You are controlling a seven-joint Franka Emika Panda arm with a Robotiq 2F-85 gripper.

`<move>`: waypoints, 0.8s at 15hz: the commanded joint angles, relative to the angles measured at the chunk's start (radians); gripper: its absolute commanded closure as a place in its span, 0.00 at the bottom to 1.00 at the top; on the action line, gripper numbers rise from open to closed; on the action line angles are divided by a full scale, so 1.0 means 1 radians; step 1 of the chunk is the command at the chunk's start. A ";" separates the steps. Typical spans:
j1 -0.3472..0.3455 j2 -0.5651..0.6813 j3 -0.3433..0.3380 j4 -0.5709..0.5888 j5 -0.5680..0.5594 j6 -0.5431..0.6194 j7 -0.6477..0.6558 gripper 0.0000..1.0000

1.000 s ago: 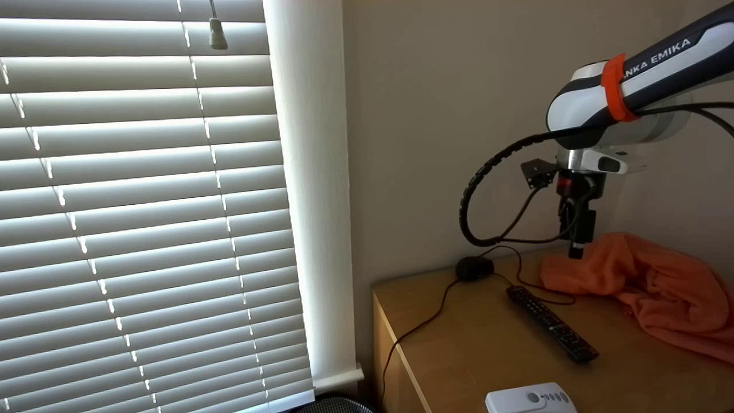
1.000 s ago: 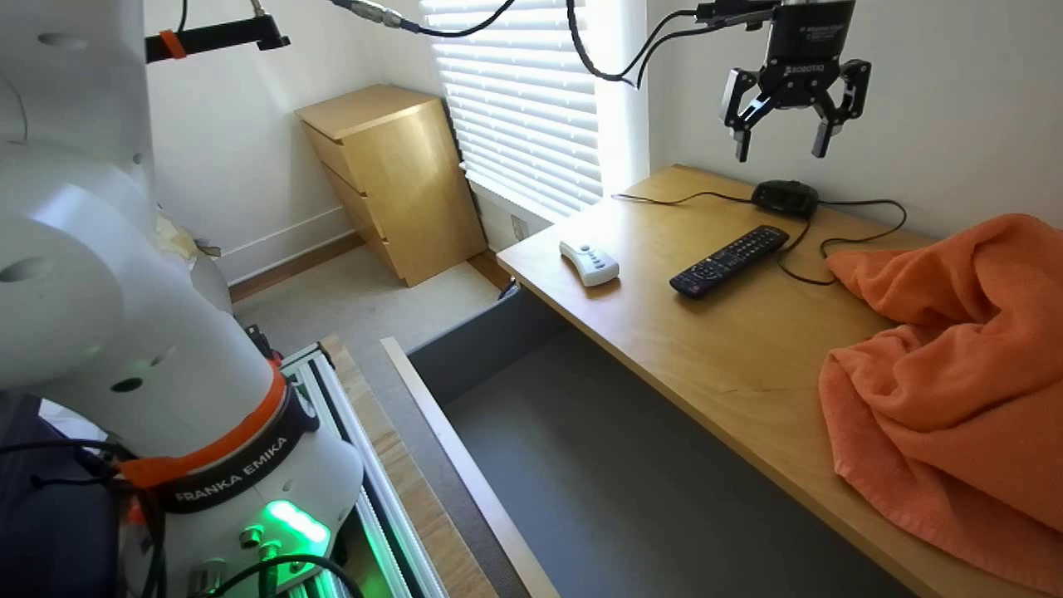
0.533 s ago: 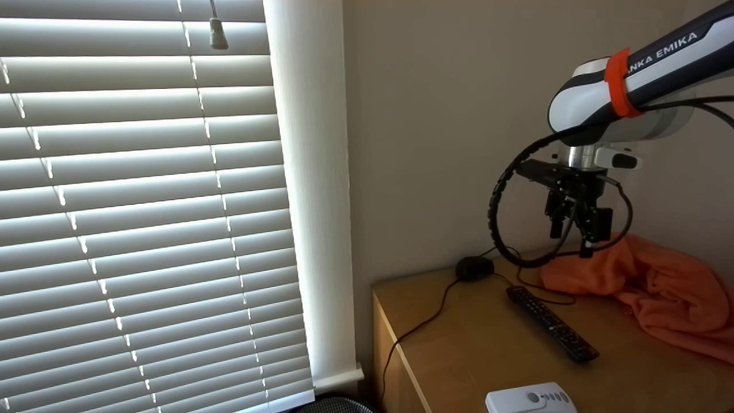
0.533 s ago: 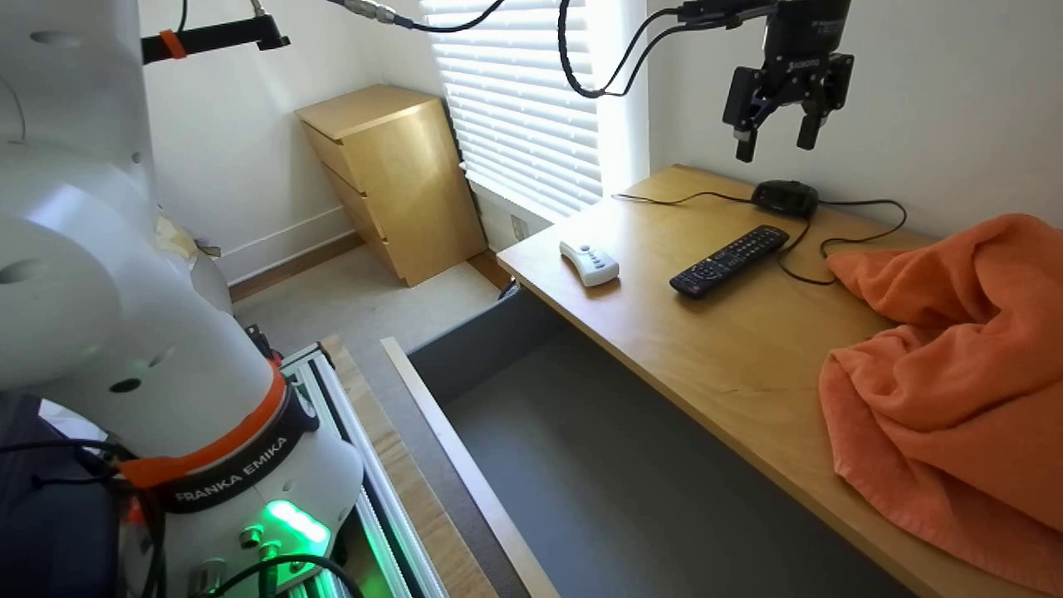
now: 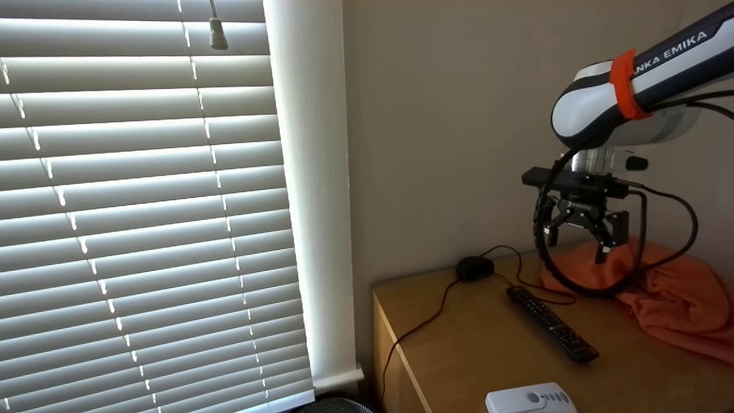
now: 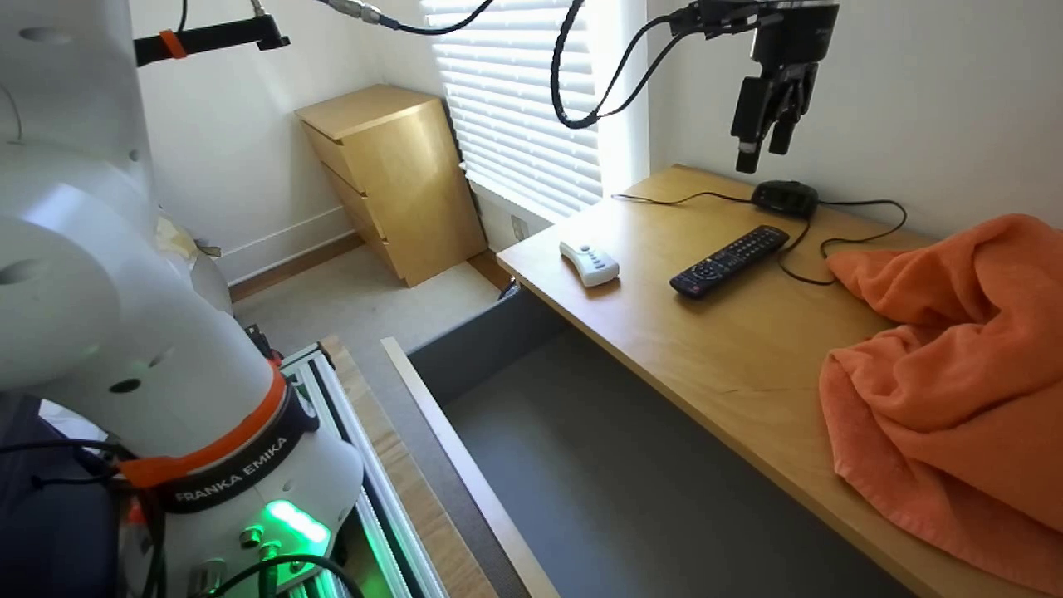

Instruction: Turn the remote to the right

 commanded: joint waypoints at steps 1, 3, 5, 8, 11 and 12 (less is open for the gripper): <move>-0.006 -0.044 0.016 -0.060 -0.043 -0.021 -0.171 0.00; -0.002 -0.050 0.015 -0.073 -0.067 -0.021 -0.265 0.00; 0.001 -0.055 0.014 -0.081 -0.094 -0.021 -0.354 0.00; 0.009 -0.064 0.016 -0.102 -0.130 -0.017 -0.483 0.00; 0.020 -0.076 0.017 -0.120 -0.164 -0.018 -0.597 0.00; 0.023 -0.080 0.017 -0.127 -0.167 -0.012 -0.618 0.00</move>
